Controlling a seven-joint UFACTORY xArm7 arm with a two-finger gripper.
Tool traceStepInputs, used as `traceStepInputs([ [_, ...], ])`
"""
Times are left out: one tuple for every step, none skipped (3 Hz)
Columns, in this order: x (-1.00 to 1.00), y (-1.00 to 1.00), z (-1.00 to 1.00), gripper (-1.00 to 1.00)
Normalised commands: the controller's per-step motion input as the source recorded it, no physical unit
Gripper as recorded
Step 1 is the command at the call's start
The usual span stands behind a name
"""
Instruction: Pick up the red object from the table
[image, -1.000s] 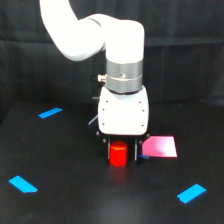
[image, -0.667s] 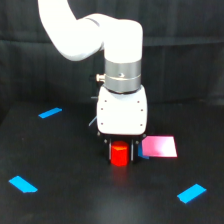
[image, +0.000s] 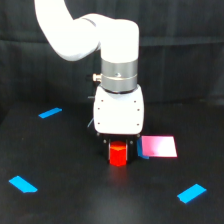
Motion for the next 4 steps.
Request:
traceStepInputs([
  [-0.43,-0.07,1.00,-1.00],
  [-0.50,-0.02,0.99,-1.00],
  [-0.60,-0.01,0.97,-1.00],
  [-0.51,0.03,1.00,-0.98],
])
